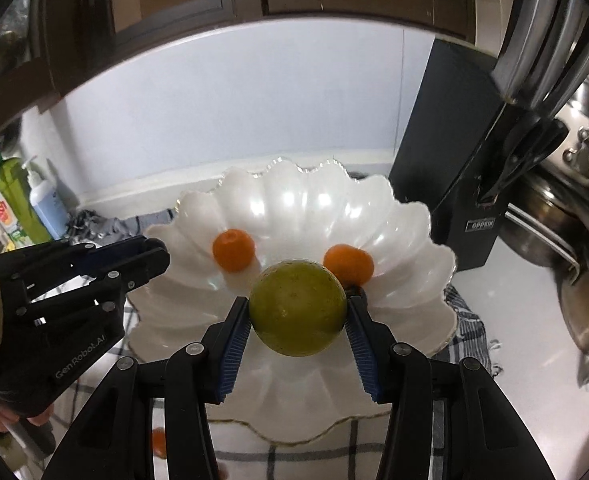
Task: Organize fruits
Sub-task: 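Lift the plum and yellow fruit with both tools and carry them over the bowl, then open both tools to drop the plum and yellow fruit into the bowl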
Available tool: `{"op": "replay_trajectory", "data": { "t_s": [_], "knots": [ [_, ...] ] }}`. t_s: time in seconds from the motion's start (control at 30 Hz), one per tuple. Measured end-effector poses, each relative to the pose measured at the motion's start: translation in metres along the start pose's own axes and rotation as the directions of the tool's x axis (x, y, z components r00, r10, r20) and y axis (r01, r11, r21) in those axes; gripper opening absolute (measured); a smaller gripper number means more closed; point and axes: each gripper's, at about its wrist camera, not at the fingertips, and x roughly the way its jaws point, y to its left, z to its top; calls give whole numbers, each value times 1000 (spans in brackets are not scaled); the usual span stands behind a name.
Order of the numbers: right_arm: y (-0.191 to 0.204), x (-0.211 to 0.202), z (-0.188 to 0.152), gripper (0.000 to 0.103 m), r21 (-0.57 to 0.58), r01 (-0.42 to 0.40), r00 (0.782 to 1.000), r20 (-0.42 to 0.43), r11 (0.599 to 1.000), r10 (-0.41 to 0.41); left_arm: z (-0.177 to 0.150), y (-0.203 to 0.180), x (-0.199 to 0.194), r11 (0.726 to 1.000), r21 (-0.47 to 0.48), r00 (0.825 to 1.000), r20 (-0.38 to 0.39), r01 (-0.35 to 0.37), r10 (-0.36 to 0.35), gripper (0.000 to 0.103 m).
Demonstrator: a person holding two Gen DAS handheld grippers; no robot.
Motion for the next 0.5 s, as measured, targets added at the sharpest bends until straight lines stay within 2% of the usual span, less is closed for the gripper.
{"op": "replay_trajectory", "data": {
  "t_s": [0.33, 0.5],
  "knots": [
    [-14, 34, -5, 50, 24, -1, 995, -104, 1000, 4, -2, -5, 40, 1000, 6, 990, -141, 19, -18, 19],
    [-17, 42, -8, 50, 32, 1, 992, -129, 999, 4, -1, -4, 49, 1000, -7, 985, -172, 30, -31, 20]
  ]
}}
